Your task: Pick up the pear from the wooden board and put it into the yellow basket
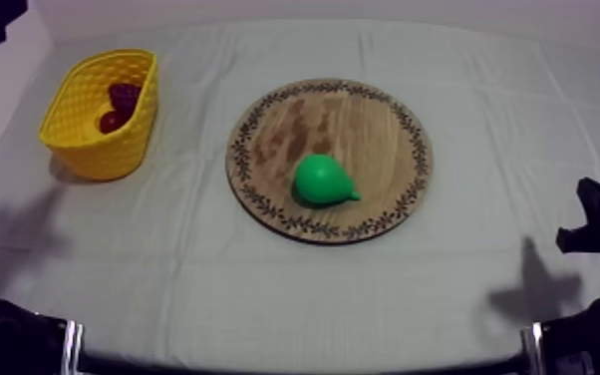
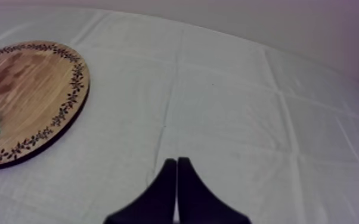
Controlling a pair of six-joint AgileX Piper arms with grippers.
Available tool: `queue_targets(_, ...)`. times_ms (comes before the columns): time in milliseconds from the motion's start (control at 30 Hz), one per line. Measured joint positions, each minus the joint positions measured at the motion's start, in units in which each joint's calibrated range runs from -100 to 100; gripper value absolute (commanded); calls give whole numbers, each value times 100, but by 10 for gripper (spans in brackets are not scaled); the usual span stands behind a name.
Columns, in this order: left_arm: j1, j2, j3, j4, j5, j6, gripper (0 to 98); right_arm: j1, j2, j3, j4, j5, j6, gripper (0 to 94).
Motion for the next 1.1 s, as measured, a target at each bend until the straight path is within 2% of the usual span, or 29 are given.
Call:
queue_targets(233,560,851,-986,215,348,-361,0,0,0,0,0,-8,0,5)
queue_targets(567,1191,1652,-1215,420,374,-949,0,0,0,0,0,-8,0,5)
queue_targets(767,1314,2246,-1586,629,696,-1102,0,0,0,0,0,-8,0,5)
queue_targets(967,1307,3076,-2308,928,1338,-1215,0,0,0,0,0,-8,0,5)
queue_targets(1100,1326,3626,-2917,1036,1857,-1276,0,0,0,0,0,-8,0,5)
